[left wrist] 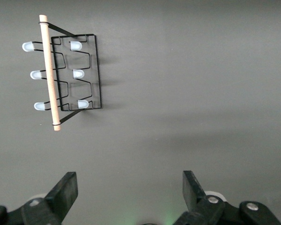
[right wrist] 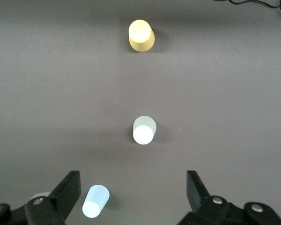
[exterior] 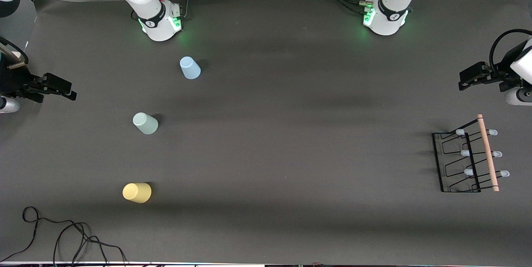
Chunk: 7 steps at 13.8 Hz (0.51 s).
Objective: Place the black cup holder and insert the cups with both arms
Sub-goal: 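Reach the left gripper to the wooden rod of the black rack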
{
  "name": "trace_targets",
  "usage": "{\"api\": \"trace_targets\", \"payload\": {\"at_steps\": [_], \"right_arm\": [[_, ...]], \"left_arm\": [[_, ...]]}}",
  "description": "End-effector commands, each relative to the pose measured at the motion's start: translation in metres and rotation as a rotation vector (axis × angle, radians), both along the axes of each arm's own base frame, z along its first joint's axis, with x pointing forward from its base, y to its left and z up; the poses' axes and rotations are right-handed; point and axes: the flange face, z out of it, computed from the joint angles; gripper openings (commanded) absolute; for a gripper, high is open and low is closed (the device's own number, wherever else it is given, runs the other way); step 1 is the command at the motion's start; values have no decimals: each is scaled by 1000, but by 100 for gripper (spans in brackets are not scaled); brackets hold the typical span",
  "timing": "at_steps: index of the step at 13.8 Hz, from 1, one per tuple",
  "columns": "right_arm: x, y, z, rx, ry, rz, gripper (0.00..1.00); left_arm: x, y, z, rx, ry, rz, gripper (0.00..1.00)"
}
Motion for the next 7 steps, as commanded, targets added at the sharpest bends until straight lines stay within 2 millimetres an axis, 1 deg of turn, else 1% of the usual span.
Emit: {"api": "trace_targets", "payload": {"at_steps": [1,3,5,6,7], "right_arm": [[-7,-3,9,11,-9,2,100],[-5,-4,8,11,-5,10,100],[-4,-4,8,9,-5,10,100],[-4,-4,8,9,-5,10,100],[-4,-4,8,8,-5,10,100]], "left_arm": [[-2,1,0,-19,1,4,100],[-2,4,1,-15,-3,6,100],[-2,4,-6,-15,9,8,100],[1,7,-7,-18,-5,14,100],[10,9,-11,-19,-26,19,100]]}}
